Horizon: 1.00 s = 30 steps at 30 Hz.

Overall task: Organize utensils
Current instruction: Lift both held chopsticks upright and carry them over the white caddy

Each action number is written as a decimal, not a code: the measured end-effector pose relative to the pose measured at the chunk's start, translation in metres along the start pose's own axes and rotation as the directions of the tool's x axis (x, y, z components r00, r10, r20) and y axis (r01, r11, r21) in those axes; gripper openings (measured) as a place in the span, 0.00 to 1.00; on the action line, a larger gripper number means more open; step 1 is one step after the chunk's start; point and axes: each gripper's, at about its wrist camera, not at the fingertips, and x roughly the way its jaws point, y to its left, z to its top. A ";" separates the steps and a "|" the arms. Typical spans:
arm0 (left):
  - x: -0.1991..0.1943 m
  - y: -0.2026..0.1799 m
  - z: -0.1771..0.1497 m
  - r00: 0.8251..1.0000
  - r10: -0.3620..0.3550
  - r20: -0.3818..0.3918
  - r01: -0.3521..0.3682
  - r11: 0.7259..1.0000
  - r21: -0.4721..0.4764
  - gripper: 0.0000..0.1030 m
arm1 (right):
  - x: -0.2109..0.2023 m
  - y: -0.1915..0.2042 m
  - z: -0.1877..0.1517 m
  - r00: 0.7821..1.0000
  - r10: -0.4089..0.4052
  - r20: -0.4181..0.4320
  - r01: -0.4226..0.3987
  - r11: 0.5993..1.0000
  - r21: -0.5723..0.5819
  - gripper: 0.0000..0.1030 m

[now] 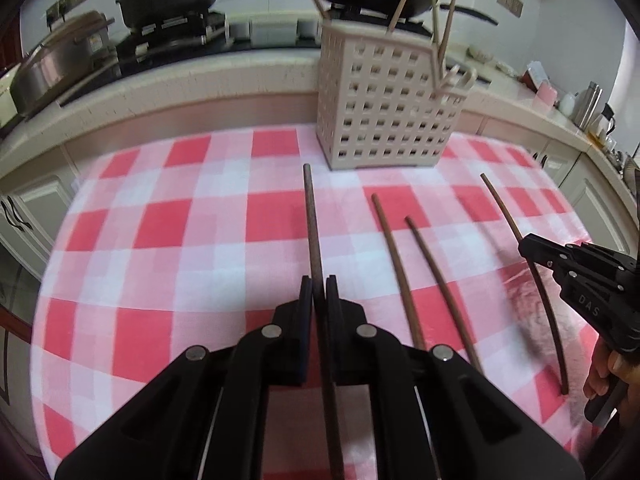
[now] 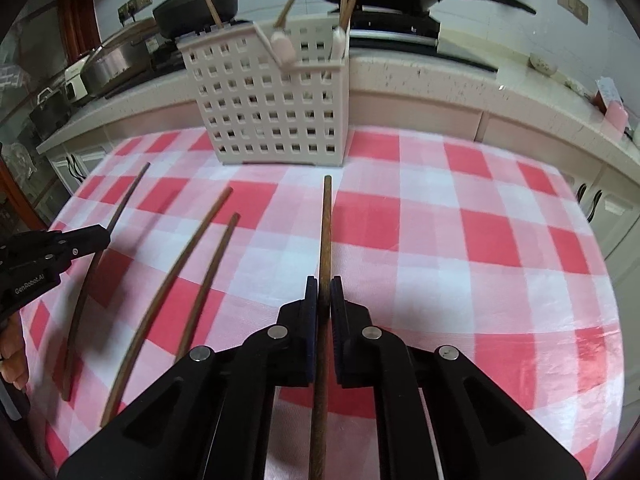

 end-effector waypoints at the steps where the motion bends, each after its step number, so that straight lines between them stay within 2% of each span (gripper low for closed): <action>1: -0.007 0.000 0.000 1.000 0.000 0.014 0.000 1.000 0.002 0.07 | -0.007 0.000 0.001 1.000 0.001 0.010 -0.001 1.000 -0.001 0.08; 9: -0.059 -0.005 0.002 0.994 0.001 0.107 -0.003 1.000 0.020 0.06 | -0.064 -0.002 0.003 0.996 0.006 0.091 -0.005 1.000 -0.008 0.08; 16: -0.091 -0.004 -0.003 0.988 -0.009 0.153 0.005 1.000 0.022 0.06 | -0.105 -0.007 0.002 0.989 0.010 0.148 -0.008 1.000 -0.013 0.08; 23: -0.097 -0.003 -0.005 0.989 -0.019 0.149 0.017 1.000 0.016 0.06 | -0.117 -0.011 0.000 0.987 0.021 0.160 -0.020 1.000 -0.010 0.08; 27: -0.104 -0.005 0.010 0.984 -0.038 0.171 0.035 0.999 0.025 0.06 | -0.119 -0.014 0.011 0.986 0.039 0.162 -0.037 0.999 -0.014 0.07; 30: -0.110 -0.007 0.029 0.980 -0.066 0.186 0.060 0.997 0.038 0.06 | -0.123 -0.017 0.032 0.983 0.054 0.176 -0.051 0.998 -0.021 0.07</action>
